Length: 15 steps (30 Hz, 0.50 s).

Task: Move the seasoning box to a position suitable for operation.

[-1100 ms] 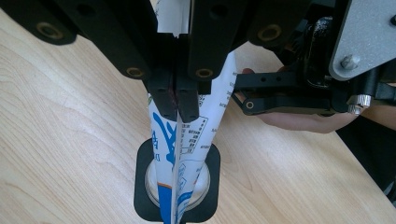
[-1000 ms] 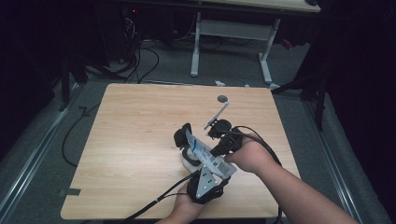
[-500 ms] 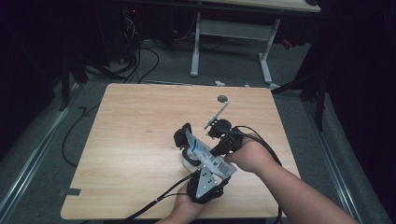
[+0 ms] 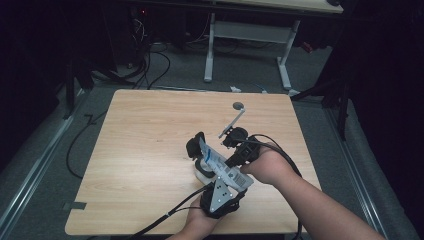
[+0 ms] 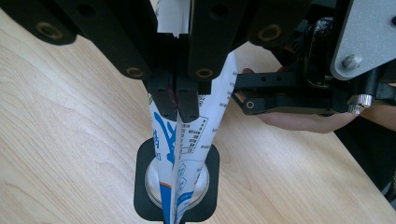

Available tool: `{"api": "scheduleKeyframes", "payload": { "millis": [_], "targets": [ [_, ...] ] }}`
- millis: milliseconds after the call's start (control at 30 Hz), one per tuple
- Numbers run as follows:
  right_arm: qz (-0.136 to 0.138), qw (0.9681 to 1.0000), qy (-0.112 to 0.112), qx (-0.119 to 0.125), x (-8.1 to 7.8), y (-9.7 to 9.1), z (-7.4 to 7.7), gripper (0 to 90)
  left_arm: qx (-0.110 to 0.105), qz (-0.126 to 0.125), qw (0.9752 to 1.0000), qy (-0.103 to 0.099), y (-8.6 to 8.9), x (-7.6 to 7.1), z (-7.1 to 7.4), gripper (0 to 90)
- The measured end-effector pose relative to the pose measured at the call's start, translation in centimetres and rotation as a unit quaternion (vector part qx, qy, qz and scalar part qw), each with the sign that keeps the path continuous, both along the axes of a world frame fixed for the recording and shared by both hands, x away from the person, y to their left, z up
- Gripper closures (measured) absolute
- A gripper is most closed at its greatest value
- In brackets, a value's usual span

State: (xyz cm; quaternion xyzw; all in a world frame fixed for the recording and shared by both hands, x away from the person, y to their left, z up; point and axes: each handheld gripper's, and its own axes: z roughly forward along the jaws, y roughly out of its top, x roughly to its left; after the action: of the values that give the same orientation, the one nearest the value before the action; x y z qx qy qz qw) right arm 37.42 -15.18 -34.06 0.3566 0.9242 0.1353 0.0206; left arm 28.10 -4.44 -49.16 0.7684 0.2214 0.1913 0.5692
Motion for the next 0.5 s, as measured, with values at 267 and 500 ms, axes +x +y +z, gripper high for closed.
{"api": "scheduleKeyframes", "payload": {
  "millis": [267,500],
  "targets": [
    [0.001,1.0000,-0.003,-0.003,0.03,0.21,0.14,90.0,-0.004,0.000,1.0000,0.002,0.10,0.06,0.11,52.8],
    [0.001,1.0000,-0.004,-0.004,0.07,0.26,0.16,90.0,-0.005,-0.003,1.0000,0.002,0.10,0.06,0.11,52.5]
  ]
}}
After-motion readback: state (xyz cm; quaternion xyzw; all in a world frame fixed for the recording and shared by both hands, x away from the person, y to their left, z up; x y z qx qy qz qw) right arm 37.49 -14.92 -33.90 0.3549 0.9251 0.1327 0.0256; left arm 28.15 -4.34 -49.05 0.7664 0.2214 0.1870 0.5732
